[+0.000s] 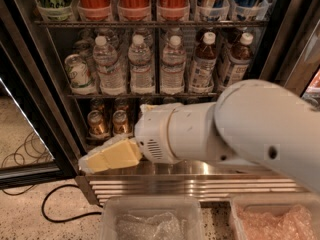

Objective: Pick 7up can from middle shelf of fridge

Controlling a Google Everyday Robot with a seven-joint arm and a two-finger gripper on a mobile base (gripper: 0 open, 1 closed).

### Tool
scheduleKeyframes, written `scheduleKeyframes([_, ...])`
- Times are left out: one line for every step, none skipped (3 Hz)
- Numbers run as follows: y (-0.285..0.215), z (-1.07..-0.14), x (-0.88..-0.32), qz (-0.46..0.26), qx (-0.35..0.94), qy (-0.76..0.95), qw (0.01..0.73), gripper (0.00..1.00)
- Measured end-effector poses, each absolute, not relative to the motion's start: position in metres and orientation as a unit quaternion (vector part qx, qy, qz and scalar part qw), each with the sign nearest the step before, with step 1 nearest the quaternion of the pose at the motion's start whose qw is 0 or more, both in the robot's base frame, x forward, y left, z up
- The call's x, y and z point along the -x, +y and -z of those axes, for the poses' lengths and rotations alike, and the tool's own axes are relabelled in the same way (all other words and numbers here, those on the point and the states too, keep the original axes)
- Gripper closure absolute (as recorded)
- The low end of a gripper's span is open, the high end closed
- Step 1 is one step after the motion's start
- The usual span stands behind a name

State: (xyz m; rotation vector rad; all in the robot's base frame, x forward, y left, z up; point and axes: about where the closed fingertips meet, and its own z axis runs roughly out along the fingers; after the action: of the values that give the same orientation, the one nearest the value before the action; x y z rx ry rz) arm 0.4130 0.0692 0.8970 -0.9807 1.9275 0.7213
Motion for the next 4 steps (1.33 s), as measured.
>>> scheduleKeyframes([0.127,-0.896,-0.41,-0.28,0.398,0.75,0.447,0.0])
scheduleKeyframes([0.166,-0.89,-0.423,-0.264,0.409,0.737,0.469,0.0])
scheduleKeyframes([0.193,-0.862,-0.425,-0.246,0.428,0.733,0.467,0.0])
scheduleKeyframes([0.195,-0.82,-0.433,-0.247,0.423,0.753,0.439,0.0])
